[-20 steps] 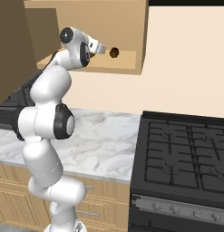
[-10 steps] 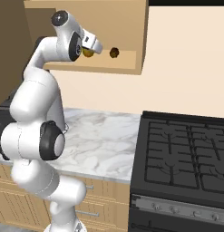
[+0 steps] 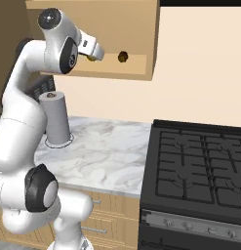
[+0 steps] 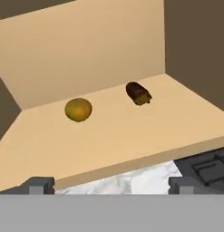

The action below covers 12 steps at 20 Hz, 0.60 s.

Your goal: Pick the orange, sweet potato from the counter and place them in the cabinet. Then close the cabinet.

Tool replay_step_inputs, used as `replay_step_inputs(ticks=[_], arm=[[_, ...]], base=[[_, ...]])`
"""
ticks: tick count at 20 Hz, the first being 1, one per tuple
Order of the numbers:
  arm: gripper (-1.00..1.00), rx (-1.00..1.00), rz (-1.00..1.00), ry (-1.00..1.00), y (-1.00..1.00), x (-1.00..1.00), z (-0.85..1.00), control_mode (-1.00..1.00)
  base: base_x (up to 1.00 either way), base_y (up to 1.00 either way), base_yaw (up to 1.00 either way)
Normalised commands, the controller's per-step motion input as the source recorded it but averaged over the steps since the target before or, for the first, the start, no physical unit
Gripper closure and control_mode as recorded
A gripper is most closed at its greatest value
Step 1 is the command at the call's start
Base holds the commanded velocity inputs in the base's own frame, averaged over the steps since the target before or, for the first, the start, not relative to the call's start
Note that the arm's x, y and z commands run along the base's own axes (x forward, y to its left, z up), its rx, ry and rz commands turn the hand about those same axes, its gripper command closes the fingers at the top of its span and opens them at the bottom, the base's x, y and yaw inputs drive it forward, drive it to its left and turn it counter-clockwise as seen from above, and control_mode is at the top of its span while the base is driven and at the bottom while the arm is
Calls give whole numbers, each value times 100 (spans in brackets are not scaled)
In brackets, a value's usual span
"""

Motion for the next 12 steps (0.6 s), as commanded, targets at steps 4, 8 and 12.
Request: replay_step_inputs(ticks=[4, 8, 12], arm=[[-100, 1, 4, -24, -19, -100, 0, -100], [-100, 0, 6, -26, -12, -100, 3, -100], [-100, 0, 7, -14, 0, -100, 12, -100]], base=[[0, 0, 0], [0, 0, 0], [0, 0, 0]])
